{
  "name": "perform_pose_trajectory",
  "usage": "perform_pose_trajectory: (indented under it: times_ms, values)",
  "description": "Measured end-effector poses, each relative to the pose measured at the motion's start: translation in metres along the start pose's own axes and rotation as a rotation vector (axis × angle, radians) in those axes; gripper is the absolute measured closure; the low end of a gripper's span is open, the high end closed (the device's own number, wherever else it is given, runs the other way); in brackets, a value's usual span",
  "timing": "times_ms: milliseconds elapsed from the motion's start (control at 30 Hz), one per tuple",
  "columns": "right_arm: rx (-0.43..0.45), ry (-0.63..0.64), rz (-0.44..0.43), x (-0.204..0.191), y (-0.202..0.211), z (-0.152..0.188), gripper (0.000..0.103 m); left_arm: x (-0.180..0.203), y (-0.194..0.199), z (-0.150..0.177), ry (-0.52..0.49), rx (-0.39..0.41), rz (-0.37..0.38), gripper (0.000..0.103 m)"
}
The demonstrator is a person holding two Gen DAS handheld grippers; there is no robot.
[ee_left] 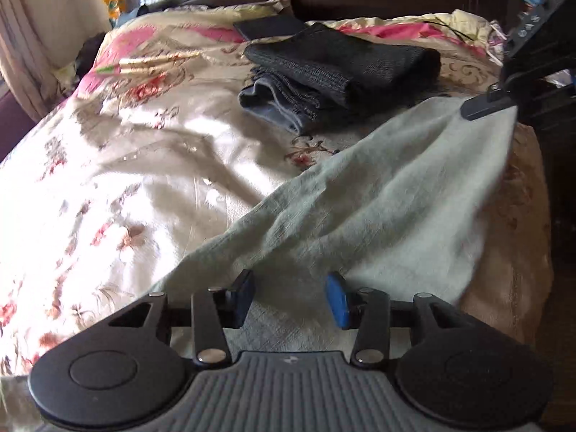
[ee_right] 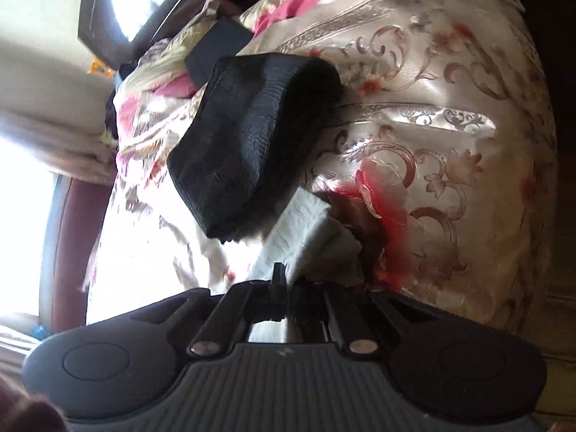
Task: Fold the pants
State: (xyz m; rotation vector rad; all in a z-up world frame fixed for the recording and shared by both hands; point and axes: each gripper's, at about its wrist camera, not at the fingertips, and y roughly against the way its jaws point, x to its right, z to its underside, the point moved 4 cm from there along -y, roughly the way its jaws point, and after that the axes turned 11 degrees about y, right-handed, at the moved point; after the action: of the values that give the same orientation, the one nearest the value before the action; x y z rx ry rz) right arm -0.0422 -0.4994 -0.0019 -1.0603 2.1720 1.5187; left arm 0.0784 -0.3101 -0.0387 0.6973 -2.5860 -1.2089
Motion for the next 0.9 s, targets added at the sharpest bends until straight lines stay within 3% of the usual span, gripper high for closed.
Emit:
perform_pose_trajectory:
  times_ms: [133, 300, 500, 733, 900]
  values:
    - [0.007, 0.194, -0.063, -0.056, 0.005, 0.002, 0.099, -0.021, 0.022, 0.013, 0.082, 0.002, -0.025, 0.045]
    - [-0.093, 0.47, -0.224, -0.164, -0.013, 0.039, 0.099, -0.064, 0.058, 0.046, 0.209, -0.011, -0.111, 0.045]
    - [-0.266, 0.862, -0.384, -0.279, -0.055, 0.156, 0.099, -0.139, 0.115, 0.109, 0.389, -0.028, -0.262, 0.045]
    - [-0.452, 1.05, -0.557, -0.345, -0.072, 0.294, 0.099, -0.204, 0.171, 0.184, 0.557, -0.037, -0.409, 0.045]
    - [-0.453, 1.286, -0.644, -0.384, -0.057, 0.382, 0.099, -0.223, 0.195, 0.222, 0.678, 0.007, -0.412, 0.04]
